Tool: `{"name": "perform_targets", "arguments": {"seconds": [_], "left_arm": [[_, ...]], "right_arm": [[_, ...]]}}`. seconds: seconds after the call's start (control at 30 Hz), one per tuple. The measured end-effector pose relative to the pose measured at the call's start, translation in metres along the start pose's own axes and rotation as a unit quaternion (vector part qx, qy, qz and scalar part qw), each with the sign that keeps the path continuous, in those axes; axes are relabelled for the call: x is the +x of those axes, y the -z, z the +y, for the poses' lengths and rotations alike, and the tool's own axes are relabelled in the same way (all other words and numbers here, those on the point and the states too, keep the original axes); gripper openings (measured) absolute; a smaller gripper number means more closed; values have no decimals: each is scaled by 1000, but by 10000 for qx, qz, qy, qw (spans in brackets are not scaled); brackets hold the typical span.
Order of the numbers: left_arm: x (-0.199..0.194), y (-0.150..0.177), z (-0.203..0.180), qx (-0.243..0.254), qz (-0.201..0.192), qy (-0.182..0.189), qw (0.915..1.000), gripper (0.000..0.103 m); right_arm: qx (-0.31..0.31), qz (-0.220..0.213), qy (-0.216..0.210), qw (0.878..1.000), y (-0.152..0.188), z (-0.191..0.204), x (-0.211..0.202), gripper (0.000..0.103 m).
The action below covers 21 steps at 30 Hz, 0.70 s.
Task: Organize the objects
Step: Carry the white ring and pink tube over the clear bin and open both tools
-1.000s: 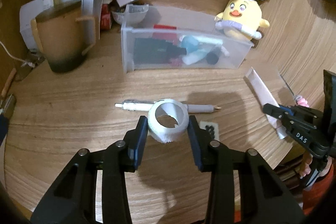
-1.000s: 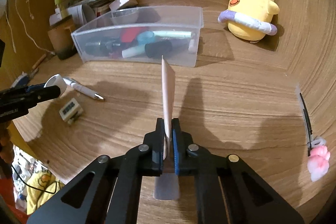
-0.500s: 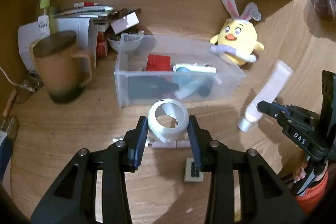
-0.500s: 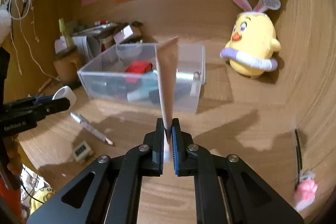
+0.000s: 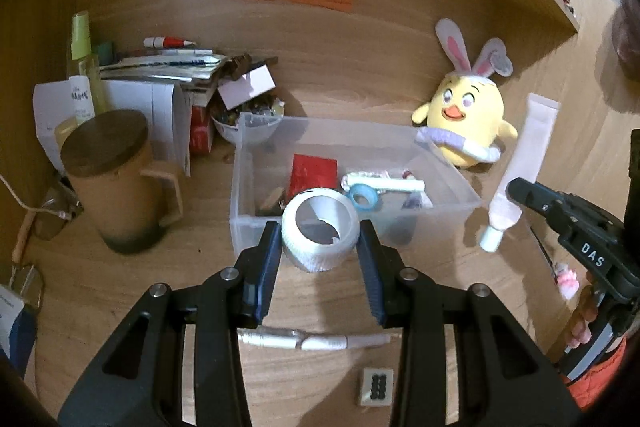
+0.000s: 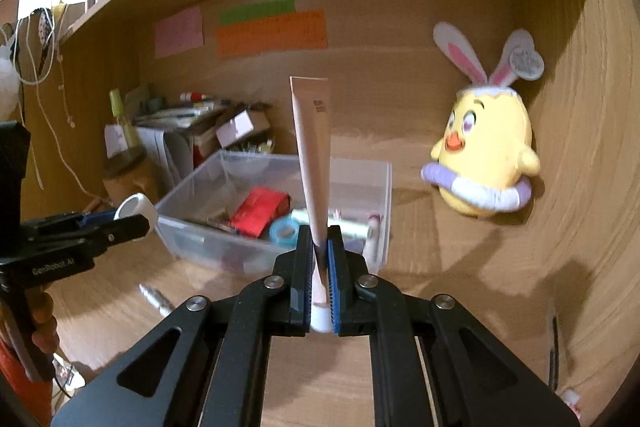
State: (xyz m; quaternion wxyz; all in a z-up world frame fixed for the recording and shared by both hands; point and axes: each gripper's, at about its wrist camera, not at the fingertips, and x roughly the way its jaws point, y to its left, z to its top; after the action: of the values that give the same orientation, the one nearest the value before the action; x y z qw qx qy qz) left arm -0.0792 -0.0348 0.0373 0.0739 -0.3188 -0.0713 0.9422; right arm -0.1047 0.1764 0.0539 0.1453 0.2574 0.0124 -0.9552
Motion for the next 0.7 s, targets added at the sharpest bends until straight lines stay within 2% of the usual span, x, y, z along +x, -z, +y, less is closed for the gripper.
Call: {"name": "perform_targets", "arguments": {"seconds": [0.3, 0.47, 0.7], "left_arm": [[16, -26, 6, 15, -66, -117, 9999, 38], [35, -37, 2, 155, 11, -137, 9998, 38], [67, -41, -9, 443, 168, -318, 9984, 38]], "right_arm": [[-116, -232, 81, 9996, -31, 0, 13, 6], [-288, -8, 267, 9992, -35, 2, 39, 6], [-663, 291, 754, 9945, -28, 3, 67, 6]]}}
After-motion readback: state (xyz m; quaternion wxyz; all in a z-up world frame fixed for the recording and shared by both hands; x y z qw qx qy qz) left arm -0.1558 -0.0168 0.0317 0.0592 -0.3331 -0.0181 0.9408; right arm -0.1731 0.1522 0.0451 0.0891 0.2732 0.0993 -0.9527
